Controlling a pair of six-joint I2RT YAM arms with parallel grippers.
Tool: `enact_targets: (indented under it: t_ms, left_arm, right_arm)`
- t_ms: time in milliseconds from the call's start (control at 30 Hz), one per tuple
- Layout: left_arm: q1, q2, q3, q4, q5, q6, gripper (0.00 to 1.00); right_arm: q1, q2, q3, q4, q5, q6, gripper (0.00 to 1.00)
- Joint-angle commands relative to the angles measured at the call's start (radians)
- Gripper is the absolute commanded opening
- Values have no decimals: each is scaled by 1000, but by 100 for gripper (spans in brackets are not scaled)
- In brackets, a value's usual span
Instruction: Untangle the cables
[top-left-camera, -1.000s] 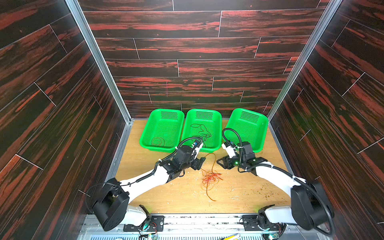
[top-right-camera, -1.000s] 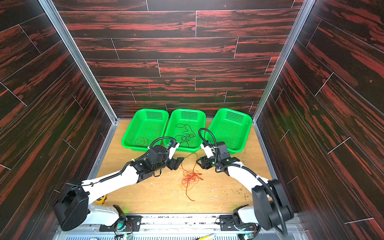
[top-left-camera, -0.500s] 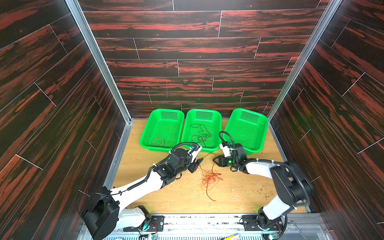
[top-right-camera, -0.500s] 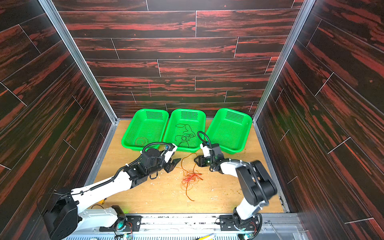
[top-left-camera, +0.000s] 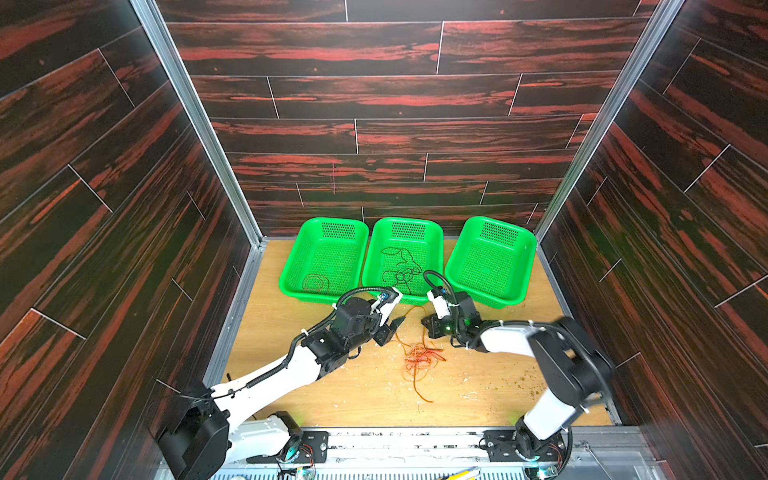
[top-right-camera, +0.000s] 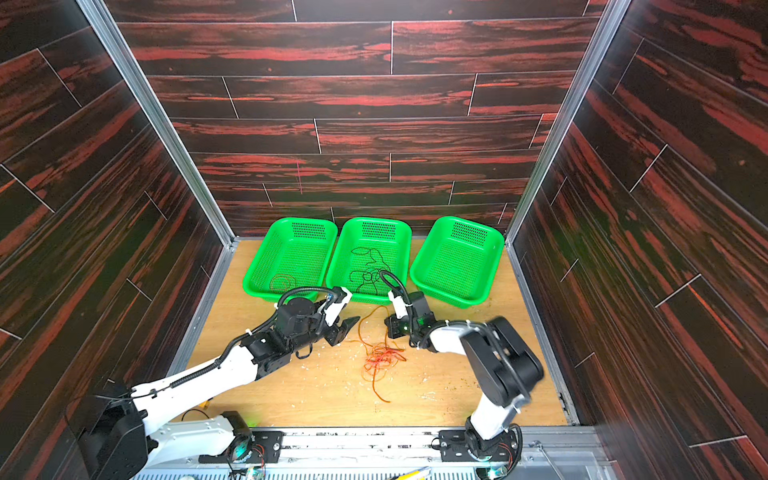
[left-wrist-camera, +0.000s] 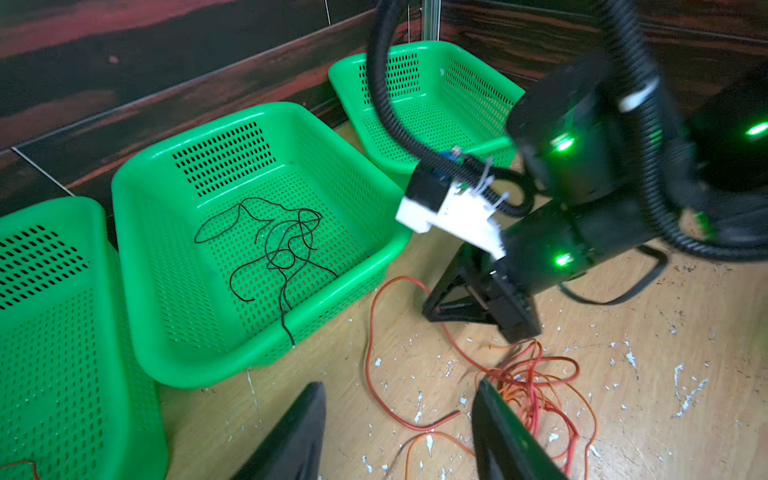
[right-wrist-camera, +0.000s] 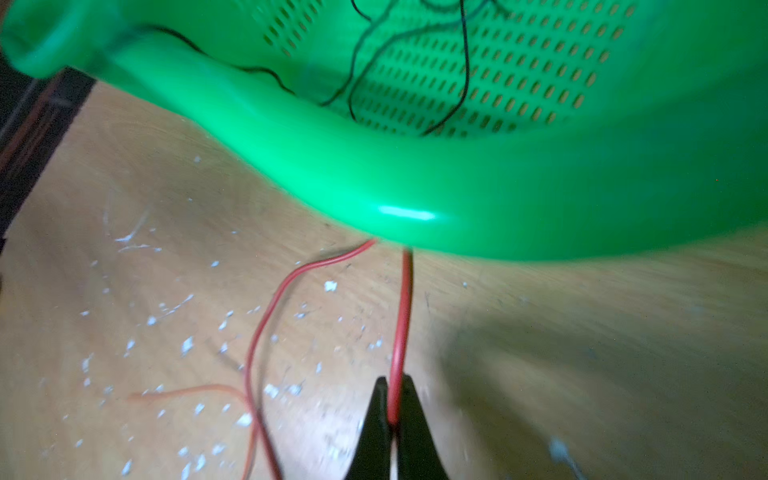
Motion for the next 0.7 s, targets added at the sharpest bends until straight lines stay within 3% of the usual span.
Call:
enact_targets:
  t_ms: [0, 233, 433, 533, 667]
  left_arm:
    - [0, -37, -7, 1, 6, 11, 63]
    - [1, -22, 49, 23, 74, 9, 73]
    - [-1, -20, 70, 57, 140, -40, 77]
    - [-2, 16, 69, 67, 120, -48, 77]
    - [-4, 80, 42, 181, 130, -112, 78]
  right_arm:
    - [21, -171, -9, -24, -29, -64, 0]
    - [71, -335, 70, -131, -126, -214, 0]
    - [73, -372, 150, -194, -142, -246, 0]
    - [77, -381, 177, -199, -169, -241, 0]
    - [81, -393, 194, -191, -191, -225, 0]
